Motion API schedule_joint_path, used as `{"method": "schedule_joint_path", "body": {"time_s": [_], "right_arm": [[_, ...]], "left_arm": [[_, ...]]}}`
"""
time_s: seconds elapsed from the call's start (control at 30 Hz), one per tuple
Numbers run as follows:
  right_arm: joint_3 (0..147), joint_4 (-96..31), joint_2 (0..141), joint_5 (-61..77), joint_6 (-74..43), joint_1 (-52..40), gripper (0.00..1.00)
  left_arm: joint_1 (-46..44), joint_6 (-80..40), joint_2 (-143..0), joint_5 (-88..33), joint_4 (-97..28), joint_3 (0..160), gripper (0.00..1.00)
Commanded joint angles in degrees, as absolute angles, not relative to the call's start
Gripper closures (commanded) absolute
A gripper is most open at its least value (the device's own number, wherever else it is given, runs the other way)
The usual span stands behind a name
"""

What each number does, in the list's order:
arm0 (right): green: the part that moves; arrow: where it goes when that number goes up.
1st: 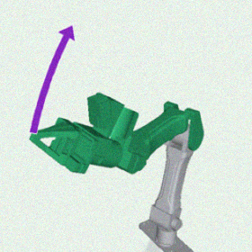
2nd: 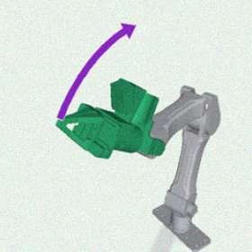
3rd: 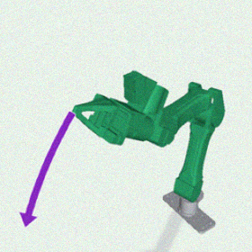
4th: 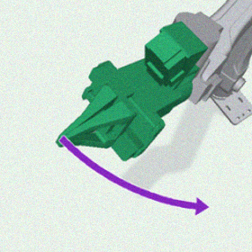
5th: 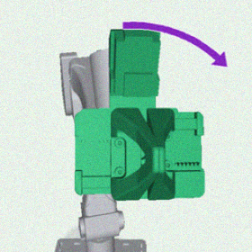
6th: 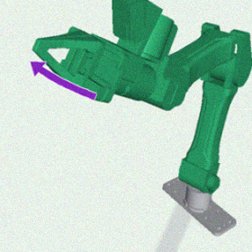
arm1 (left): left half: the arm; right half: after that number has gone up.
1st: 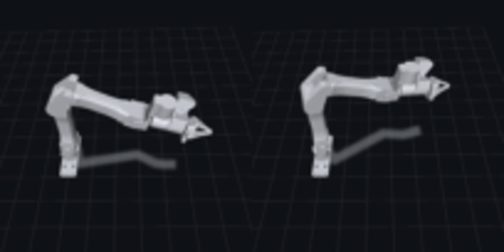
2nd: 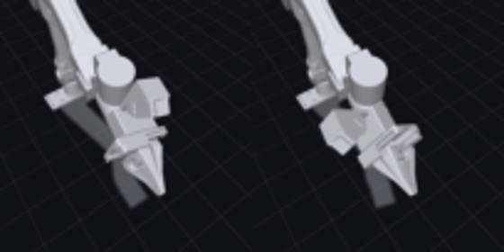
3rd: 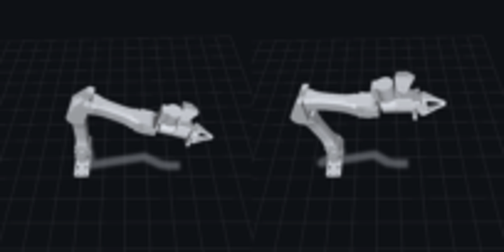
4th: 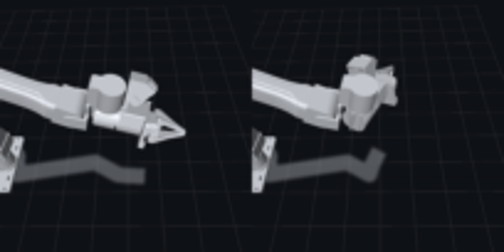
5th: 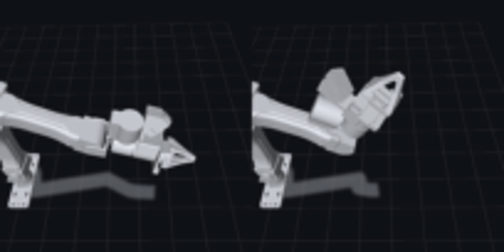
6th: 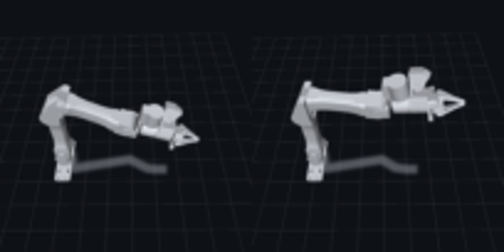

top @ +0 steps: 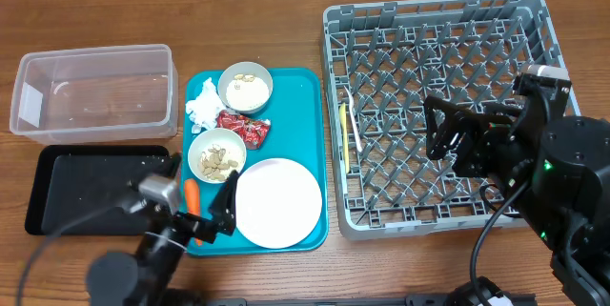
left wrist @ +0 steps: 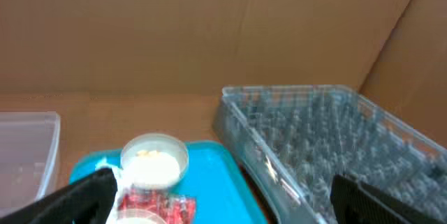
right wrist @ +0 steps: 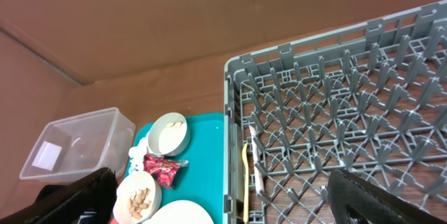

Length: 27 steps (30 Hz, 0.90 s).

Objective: Sort waste into correct bins and load items into the dishwasher rack
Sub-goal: 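Reach the left gripper to the white cup on the teal tray and grasp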

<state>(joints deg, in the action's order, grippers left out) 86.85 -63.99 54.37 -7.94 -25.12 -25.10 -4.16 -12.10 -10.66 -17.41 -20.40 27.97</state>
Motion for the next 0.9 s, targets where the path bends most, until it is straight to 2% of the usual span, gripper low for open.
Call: {"method": "schedule_joint_path", "body": {"time_s": [0.0, 0.23, 0.3, 0.47, 0.53, 0.7, 0.87], "right_arm": [[87.5, -63.7, 54.1, -7.7, -25.6, -24.7, 0.00], [87.5, -63.7, 54.1, -7.7, -25.6, -24.7, 0.00], [87.5, -63.7, 54.1, -7.7, -25.6, -24.7, 0.00], [87.5, -64.0, 54.2, -8.0, -25.6, -24.7, 0.00], [87.5, -64.1, 54.3, -8.1, -25.6, -24.7, 0.00], [87.5, -65.0, 55.2, -9.0, -25.6, -24.7, 0.00], [87.5, -65.5, 56.5, -9.0, -25.5, -24.7, 0.00]], "left_arm": [[-4.5, -14.6, -25.4, -17.7, -32.2, 42.5, 0.00], [-4.5, -14.0, -49.2, -21.5, -52.4, 60.8, 0.00], [-4.5, -14.4, -53.9, -23.5, -54.0, 61.9, 0.00], [-4.5, -13.5, -64.2, -37.5, -55.8, 61.9, 0.00], [-4.5, -13.3, -67.8, -36.8, -58.1, 61.9, 0.00], [-4.6, -14.7, -73.3, -23.9, -66.3, 61.9, 0.00], [-6.1, -16.1, -73.1, -21.0, -67.8, 61.9, 0.00]]}}
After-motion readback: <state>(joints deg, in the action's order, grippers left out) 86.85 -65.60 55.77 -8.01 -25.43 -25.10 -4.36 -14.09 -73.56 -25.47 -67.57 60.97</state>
